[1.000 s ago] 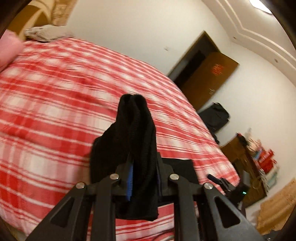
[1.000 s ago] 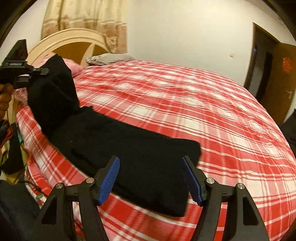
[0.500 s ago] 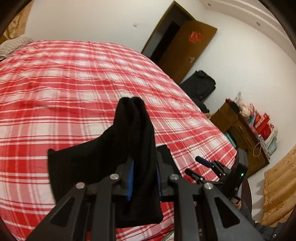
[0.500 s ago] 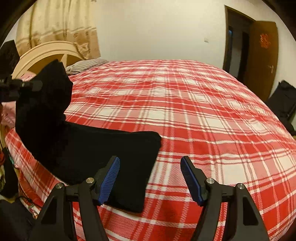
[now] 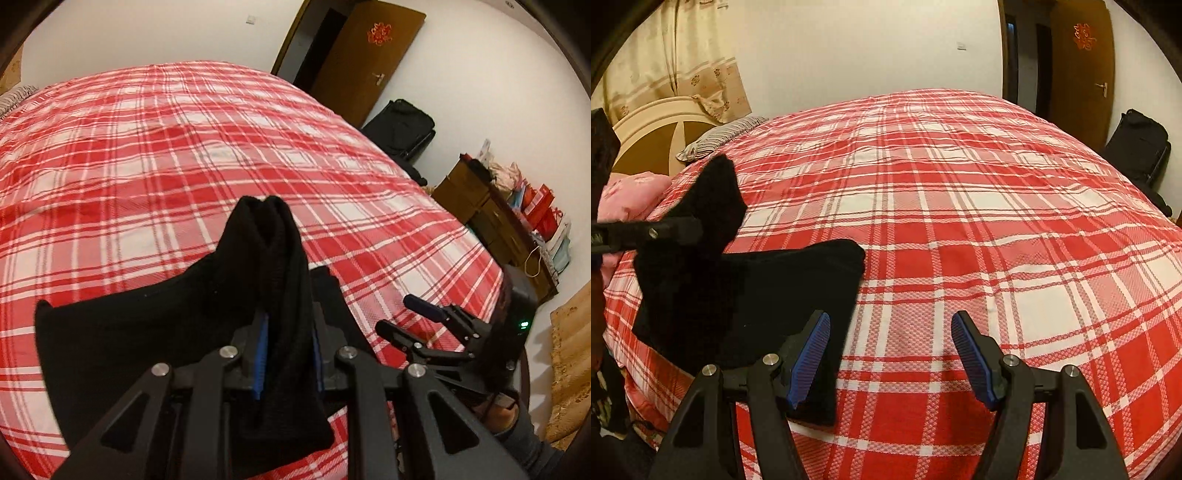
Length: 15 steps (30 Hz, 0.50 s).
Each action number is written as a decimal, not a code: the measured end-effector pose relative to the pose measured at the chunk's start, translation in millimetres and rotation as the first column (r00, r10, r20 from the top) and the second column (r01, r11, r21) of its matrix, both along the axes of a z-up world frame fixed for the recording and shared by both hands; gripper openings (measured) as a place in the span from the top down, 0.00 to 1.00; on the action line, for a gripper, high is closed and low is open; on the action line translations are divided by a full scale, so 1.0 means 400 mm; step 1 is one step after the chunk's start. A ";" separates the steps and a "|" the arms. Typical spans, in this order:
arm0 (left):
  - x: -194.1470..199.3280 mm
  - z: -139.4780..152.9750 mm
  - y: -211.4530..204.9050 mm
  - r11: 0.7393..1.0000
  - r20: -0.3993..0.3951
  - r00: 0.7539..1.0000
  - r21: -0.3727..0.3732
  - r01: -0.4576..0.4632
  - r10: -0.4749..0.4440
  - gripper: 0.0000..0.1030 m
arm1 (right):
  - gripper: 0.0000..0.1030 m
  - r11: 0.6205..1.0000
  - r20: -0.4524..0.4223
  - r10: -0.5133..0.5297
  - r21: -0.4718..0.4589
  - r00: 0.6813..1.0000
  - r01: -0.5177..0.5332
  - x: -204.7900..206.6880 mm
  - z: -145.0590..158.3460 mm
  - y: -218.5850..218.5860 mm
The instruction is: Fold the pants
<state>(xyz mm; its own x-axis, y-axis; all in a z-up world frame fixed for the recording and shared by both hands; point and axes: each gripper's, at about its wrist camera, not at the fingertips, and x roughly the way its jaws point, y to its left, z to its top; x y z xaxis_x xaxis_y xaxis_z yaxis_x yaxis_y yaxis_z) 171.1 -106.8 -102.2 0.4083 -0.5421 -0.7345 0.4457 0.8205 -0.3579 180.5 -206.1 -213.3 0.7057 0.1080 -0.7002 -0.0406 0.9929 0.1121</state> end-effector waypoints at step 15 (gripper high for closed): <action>-0.091 -0.026 -0.077 0.977 0.187 0.974 0.190 0.092 -0.128 0.73 | 0.32 0.999 0.021 0.006 0.044 1.000 -0.007 -0.003 -0.001 -0.001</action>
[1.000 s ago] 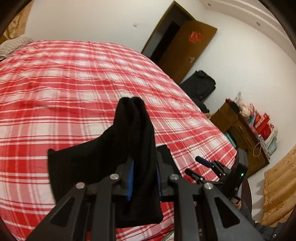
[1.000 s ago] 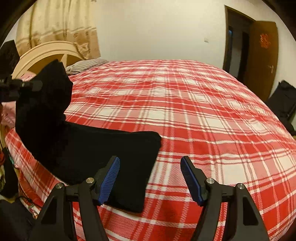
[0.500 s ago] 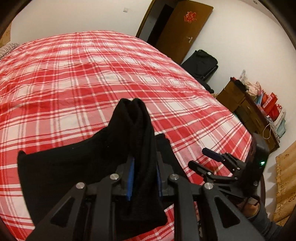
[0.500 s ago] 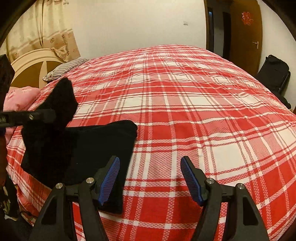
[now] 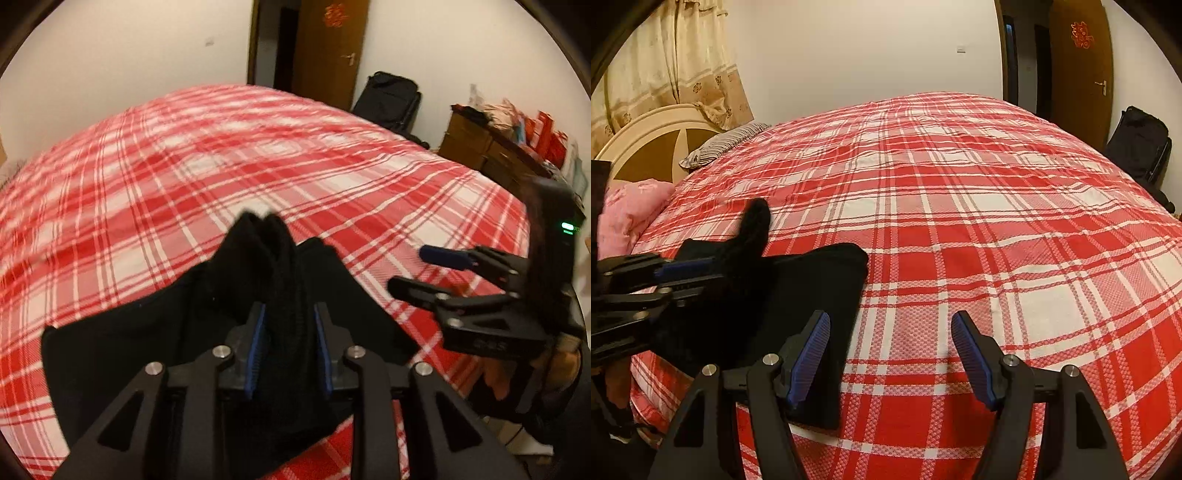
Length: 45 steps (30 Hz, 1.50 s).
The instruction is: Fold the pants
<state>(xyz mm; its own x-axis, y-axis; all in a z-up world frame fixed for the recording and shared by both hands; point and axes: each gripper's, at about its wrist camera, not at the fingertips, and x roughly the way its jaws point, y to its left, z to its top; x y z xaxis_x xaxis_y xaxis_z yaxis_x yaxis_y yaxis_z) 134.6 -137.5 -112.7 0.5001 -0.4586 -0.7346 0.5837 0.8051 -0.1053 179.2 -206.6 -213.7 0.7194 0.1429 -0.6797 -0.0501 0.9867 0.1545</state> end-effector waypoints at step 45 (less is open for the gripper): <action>0.025 -0.116 0.256 0.974 0.005 0.976 0.059 -0.219 0.219 0.49 | 0.59 0.969 -0.003 0.167 0.183 0.986 -0.163 0.028 0.085 0.077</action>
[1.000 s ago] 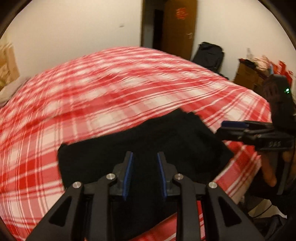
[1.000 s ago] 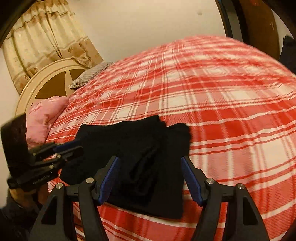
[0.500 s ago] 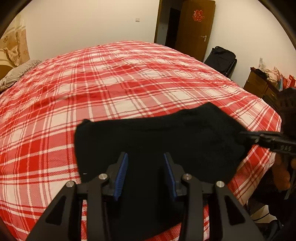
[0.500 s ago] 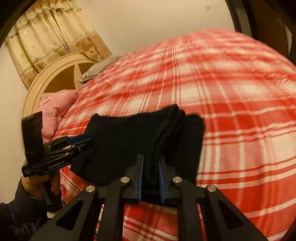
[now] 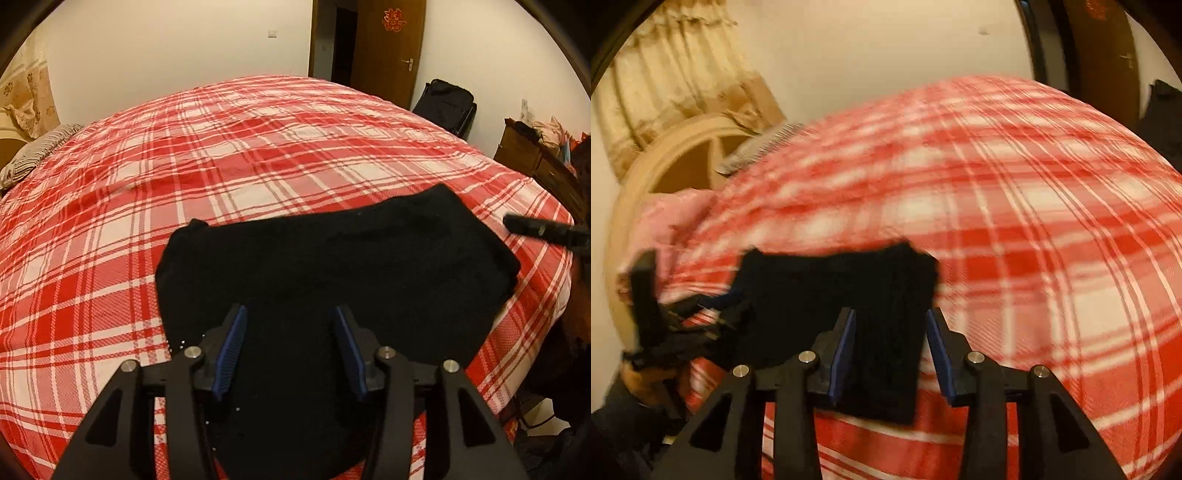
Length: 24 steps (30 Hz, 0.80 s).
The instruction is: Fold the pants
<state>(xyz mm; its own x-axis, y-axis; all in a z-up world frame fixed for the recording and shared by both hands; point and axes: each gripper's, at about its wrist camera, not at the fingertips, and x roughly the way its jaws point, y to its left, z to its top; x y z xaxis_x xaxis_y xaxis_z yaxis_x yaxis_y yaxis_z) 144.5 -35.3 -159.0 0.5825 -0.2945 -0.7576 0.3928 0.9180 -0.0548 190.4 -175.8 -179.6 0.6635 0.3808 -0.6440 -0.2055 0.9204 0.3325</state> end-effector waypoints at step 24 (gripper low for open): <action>-0.015 0.001 0.030 0.998 -0.013 0.999 -0.050 -0.030 0.030 0.35 | 0.91 0.995 -0.074 0.007 -0.100 0.997 -0.015 -0.094 -0.091 0.002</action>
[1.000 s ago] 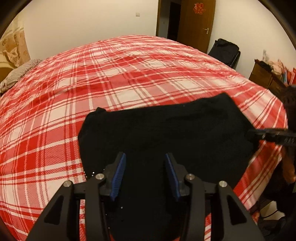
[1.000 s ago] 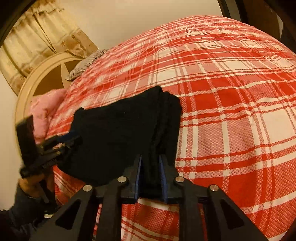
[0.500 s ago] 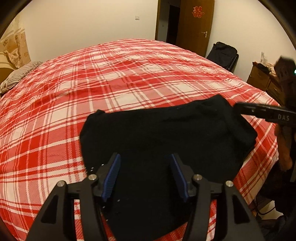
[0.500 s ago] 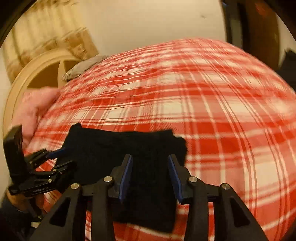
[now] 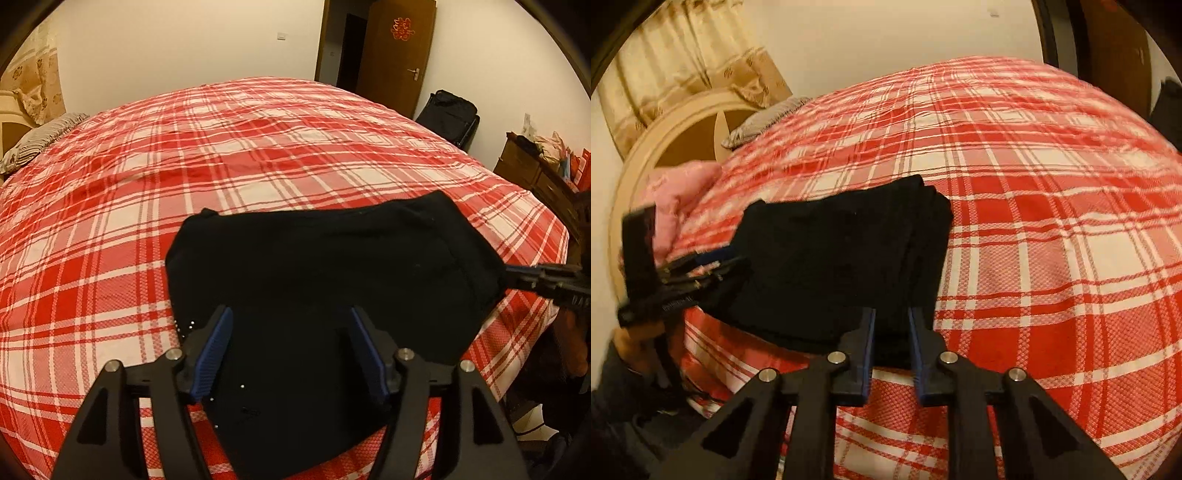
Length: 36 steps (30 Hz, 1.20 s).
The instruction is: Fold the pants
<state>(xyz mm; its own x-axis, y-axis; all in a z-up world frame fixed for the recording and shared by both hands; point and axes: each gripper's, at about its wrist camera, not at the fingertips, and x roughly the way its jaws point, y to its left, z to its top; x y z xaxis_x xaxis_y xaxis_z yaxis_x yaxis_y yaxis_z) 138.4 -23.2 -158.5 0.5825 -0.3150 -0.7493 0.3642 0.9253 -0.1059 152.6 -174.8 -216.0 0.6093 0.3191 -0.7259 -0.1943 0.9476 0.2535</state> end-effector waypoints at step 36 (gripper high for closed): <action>0.010 -0.019 0.010 1.000 -0.009 1.000 0.018 -0.008 0.008 0.28 | 0.51 0.998 -0.004 0.048 -0.046 0.999 -0.048 0.144 -0.016 0.067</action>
